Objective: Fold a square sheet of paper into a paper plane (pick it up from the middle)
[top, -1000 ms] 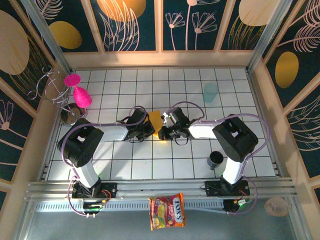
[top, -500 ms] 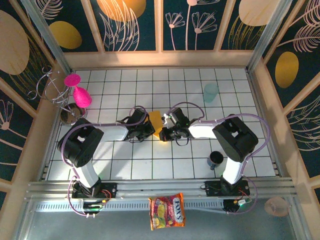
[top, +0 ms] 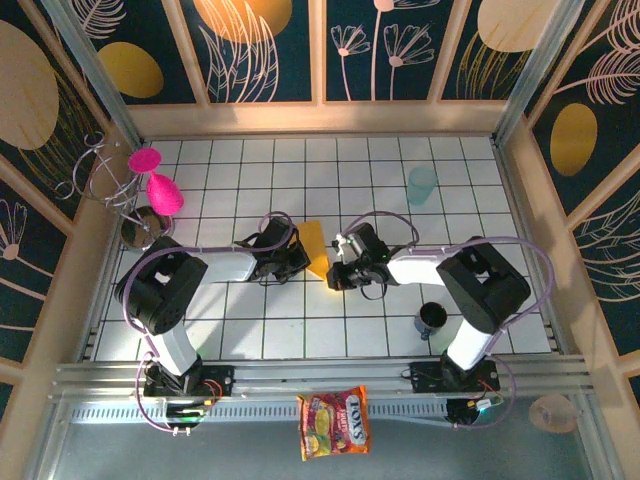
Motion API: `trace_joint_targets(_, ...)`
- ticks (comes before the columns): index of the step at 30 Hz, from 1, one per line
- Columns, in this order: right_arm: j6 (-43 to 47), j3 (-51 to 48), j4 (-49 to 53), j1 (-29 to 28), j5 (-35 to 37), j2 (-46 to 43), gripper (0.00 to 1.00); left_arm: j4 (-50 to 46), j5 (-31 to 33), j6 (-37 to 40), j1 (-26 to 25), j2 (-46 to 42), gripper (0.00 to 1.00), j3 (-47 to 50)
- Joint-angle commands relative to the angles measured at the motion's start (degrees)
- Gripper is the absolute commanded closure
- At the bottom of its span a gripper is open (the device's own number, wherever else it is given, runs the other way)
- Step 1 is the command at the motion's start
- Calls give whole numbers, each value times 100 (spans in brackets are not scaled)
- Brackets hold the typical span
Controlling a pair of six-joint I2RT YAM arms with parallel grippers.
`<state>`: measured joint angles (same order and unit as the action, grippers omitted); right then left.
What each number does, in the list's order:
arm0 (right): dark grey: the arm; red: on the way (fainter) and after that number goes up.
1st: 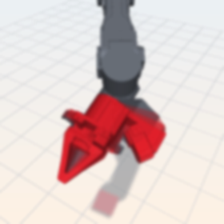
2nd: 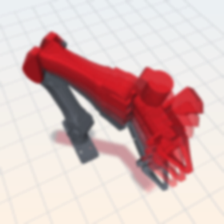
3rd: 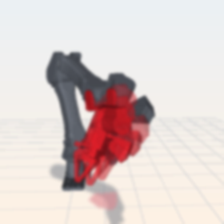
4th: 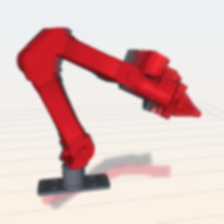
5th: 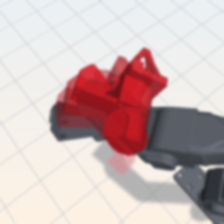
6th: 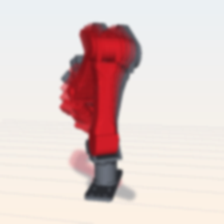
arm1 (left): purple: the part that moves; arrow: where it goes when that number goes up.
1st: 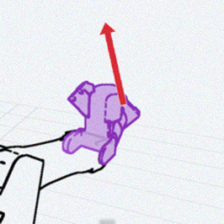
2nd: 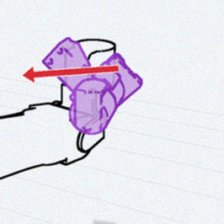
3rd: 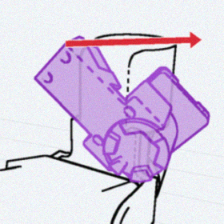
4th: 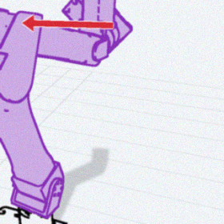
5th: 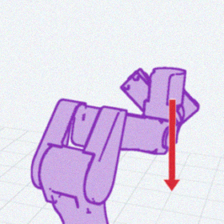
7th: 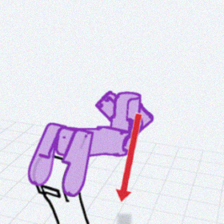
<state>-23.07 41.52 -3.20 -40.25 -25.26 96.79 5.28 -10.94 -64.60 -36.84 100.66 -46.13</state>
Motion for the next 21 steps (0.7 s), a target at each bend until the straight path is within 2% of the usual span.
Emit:
trace_joint_targets(1, -126, -412, 679, 86, 99, -251, 100, -643, 424, 79, 2, 255, 100, 70)
trace_joint_targets(8, -145, 6, 333, 45, 62, -905, 100, -669, 335, 167, 4, 252, 100, -54)
trace_joint_targets(21, -236, 717, 152, -9, 159, 244, 100, -677, 254, 203, 5, 136, 100, -141)
